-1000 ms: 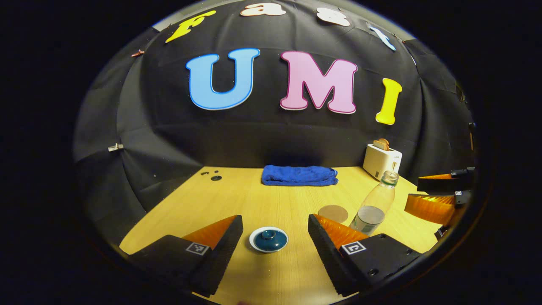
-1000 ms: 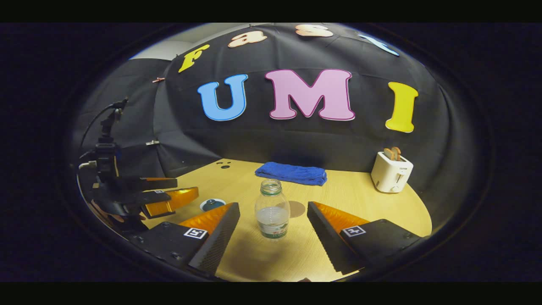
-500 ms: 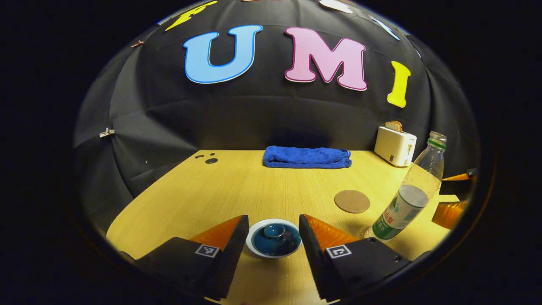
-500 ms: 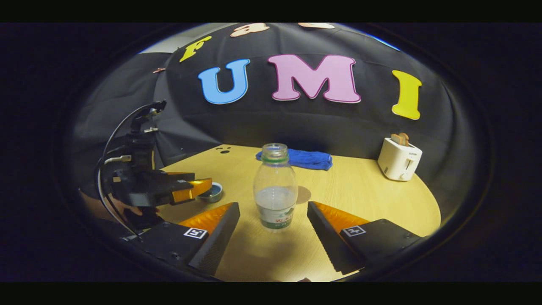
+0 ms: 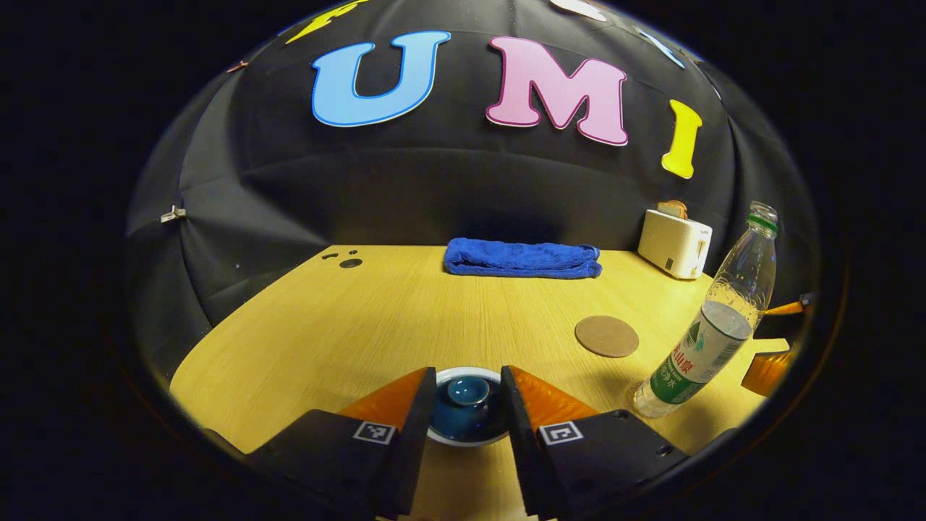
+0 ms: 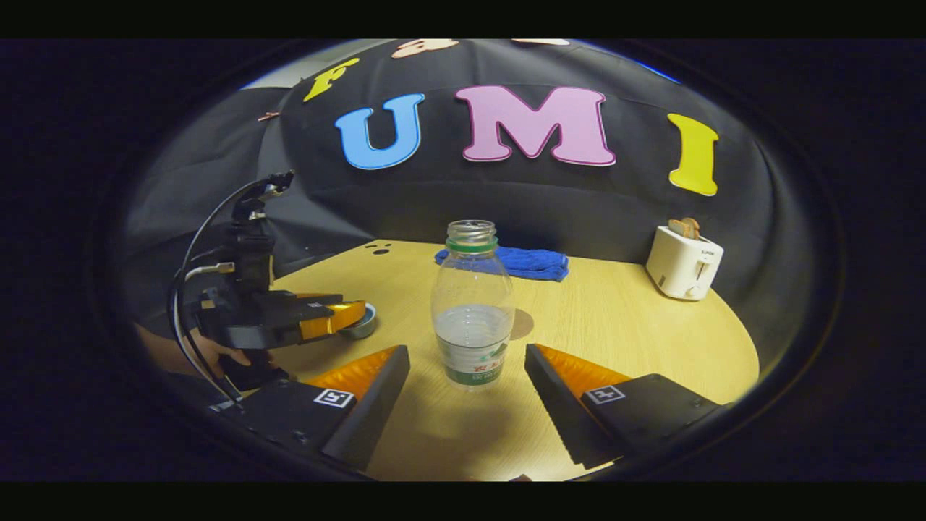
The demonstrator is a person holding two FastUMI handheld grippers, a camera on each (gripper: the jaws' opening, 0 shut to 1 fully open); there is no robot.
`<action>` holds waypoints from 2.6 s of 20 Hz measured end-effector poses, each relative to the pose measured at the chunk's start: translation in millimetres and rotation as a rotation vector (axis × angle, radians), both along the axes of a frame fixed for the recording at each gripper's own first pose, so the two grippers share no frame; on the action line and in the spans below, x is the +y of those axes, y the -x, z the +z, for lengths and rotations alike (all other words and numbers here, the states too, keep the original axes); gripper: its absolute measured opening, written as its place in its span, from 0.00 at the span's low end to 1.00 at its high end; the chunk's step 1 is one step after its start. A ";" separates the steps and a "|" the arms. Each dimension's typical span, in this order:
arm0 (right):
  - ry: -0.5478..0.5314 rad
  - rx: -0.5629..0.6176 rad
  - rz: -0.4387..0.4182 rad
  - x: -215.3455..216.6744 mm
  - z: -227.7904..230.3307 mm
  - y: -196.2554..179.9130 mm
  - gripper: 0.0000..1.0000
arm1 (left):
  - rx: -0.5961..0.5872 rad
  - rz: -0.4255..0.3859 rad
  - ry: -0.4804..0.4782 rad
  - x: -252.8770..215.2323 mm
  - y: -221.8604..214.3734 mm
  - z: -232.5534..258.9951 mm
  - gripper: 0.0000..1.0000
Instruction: Open the teacup lid with one hand, grasp the water bottle and pour water into the teacup with the other hand; after pouring, place the water bottle on the coaster and then close the teacup lid.
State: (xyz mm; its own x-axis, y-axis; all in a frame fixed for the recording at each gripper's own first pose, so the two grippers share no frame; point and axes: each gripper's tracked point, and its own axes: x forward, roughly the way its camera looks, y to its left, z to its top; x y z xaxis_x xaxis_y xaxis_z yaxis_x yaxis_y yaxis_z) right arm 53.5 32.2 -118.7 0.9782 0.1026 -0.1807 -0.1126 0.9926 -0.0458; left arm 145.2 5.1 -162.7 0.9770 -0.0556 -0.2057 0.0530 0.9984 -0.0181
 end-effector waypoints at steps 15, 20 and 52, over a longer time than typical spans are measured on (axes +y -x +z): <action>-0.042 -0.046 -0.055 -3.1 3.7 -26.9 0.99 | -0.033 0.003 0.028 0.0 0.6 19.6 0.28; -0.033 -0.057 -0.079 -7.2 0.5 -37.3 0.99 | -0.035 0.004 0.033 2.3 13.2 26.4 0.28; 0.582 -0.171 0.078 3.8 41.1 -133.8 0.72 | -0.103 0.180 0.083 87.9 69.0 36.6 0.28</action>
State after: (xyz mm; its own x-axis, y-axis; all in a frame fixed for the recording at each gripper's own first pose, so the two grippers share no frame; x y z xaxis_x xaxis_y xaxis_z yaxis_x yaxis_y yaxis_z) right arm 187.3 36.0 -77.6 0.9918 0.1070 -0.0699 -0.1275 0.7886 -0.6016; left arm 76.2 93.0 -126.2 0.9883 0.1093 -0.1063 -0.1204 0.9872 -0.1043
